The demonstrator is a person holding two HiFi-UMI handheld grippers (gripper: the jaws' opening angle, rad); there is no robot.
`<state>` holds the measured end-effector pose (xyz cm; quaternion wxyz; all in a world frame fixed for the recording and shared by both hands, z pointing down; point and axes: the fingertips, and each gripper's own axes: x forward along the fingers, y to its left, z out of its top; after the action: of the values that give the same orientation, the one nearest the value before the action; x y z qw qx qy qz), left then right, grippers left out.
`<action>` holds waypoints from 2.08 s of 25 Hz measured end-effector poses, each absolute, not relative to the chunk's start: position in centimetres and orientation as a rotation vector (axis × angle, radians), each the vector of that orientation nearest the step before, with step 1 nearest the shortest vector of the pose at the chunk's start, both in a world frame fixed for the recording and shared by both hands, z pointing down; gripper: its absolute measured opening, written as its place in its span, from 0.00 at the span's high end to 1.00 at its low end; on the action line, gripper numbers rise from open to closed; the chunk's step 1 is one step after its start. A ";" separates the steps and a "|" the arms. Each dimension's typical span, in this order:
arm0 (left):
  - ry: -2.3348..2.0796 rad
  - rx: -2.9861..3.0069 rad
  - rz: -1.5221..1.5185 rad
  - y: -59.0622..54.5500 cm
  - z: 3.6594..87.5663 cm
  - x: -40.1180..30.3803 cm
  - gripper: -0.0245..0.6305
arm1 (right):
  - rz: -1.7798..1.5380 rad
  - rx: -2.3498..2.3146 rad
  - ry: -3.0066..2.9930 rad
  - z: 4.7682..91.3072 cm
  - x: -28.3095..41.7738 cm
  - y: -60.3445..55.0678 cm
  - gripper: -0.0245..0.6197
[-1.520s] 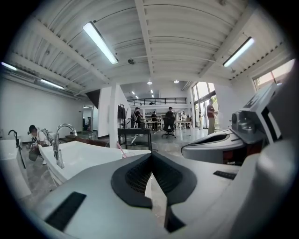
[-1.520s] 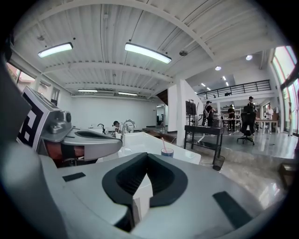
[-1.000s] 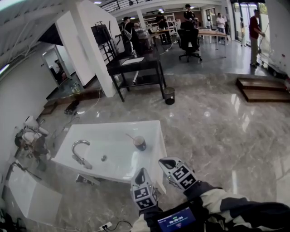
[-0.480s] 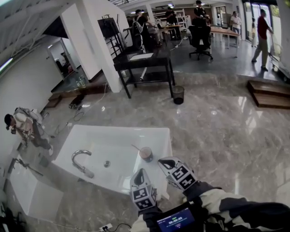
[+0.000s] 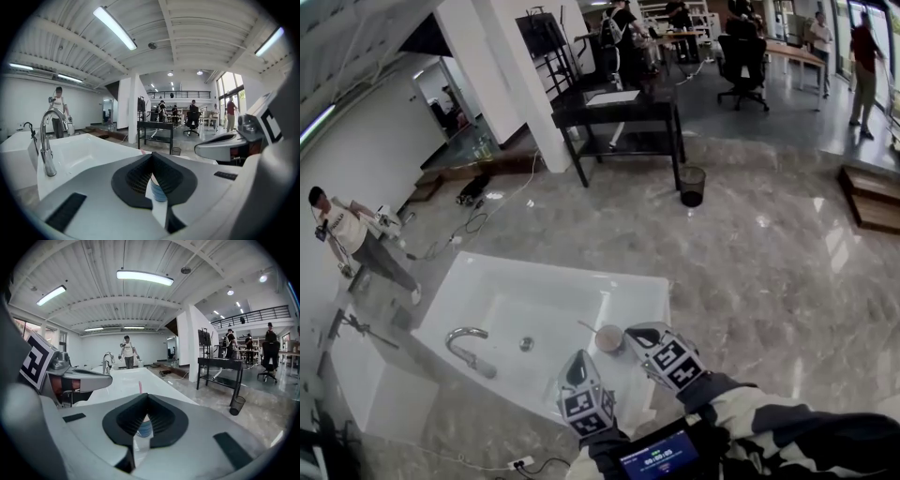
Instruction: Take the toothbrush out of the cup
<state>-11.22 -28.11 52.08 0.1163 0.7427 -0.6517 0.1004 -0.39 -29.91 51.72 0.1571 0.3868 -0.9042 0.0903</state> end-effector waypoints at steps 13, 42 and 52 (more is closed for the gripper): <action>-1.921 2.212 0.260 -32.2 50.4 -13.7 0.96 | 0.241 1.105 -2.602 51.2 -2.3 -34.4 0.97; -1.815 2.155 0.191 -29.8 53.8 -16.0 0.96 | 0.156 0.667 -2.306 59.4 -8.7 -36.3 0.92; -1.823 2.168 0.165 -31.6 52.9 -16.0 0.96 | 0.190 0.792 -2.509 51.7 -8.7 -37.7 0.92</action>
<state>-16.04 -31.61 52.90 0.1515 0.7554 -0.6349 0.0576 -8.70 -37.69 51.74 0.2491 0.2907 -0.9212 0.0697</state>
